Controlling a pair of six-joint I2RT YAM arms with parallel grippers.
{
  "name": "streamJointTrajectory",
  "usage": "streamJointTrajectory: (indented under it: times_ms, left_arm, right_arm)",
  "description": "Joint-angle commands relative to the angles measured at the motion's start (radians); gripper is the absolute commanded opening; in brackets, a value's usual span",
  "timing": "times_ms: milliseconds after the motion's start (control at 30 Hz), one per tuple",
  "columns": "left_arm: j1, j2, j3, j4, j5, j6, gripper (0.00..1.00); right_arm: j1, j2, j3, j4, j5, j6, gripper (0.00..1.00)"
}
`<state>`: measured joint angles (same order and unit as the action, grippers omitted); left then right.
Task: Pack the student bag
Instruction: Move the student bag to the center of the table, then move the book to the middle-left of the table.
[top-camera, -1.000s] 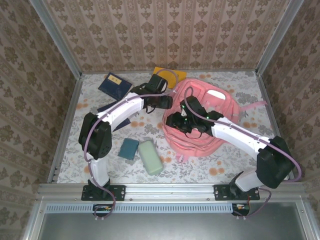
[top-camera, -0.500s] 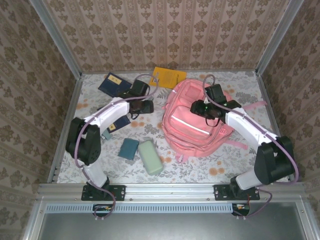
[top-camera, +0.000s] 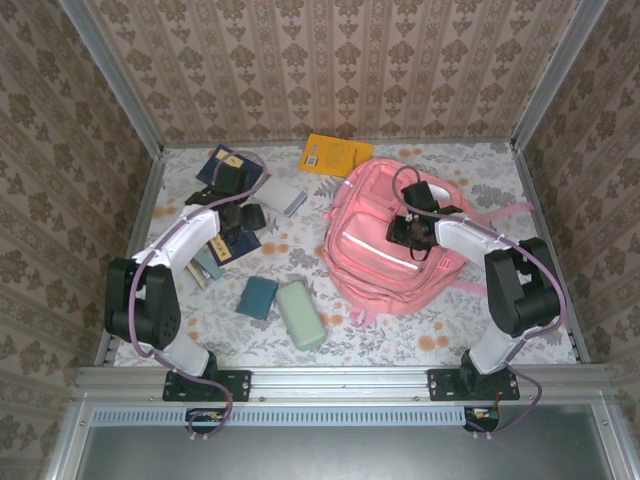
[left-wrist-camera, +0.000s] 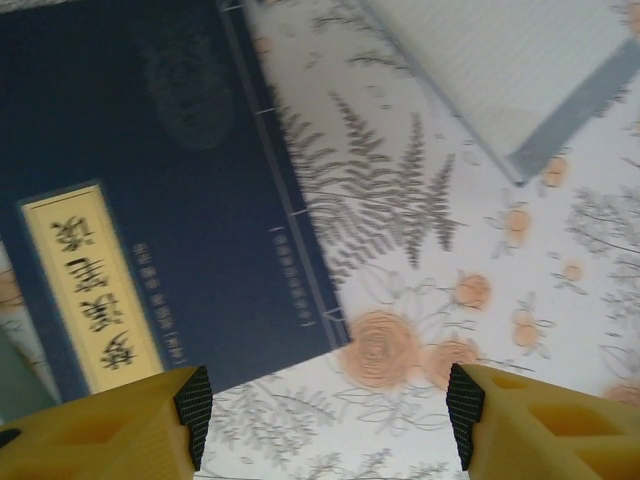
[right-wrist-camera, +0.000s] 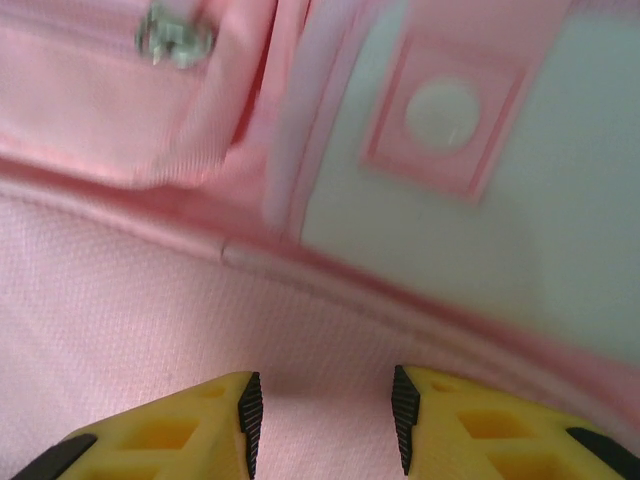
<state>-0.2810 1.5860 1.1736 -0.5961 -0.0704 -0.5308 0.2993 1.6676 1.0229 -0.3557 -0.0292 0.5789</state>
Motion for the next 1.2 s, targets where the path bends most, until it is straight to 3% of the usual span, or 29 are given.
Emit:
streamJointTrajectory:
  times_ms: [0, 200, 367, 667, 867, 1167]
  left_arm:
    - [0.069, -0.022, -0.020, -0.012, 0.005, 0.018, 0.66]
    - [0.191, 0.092, 0.026, 0.024, 0.081, 0.052, 0.53]
    - [0.213, 0.216, 0.118, 0.042, 0.094, 0.068, 0.47]
    - [0.215, 0.405, 0.235, 0.091, 0.241, -0.008, 0.39]
    - [0.173, 0.390, 0.127, 0.160, 0.298, -0.072, 0.30]
    - [-0.003, 0.228, -0.176, 0.289, 0.289, -0.228, 0.31]
  right_arm:
    - [0.079, -0.068, -0.046, -0.034, 0.005, 0.076, 0.46]
    - [0.150, -0.191, 0.000, -0.069, 0.075, 0.070, 0.50]
    - [0.223, -0.219, 0.085, -0.128, 0.094, 0.066, 0.51]
    - [0.383, -0.210, 0.175, -0.109, 0.152, 0.126, 0.58]
    - [0.411, -0.104, 0.271, -0.066, 0.130, 0.125, 0.58]
    - [0.420, 0.071, 0.423, -0.023, 0.010, 0.056, 0.54]
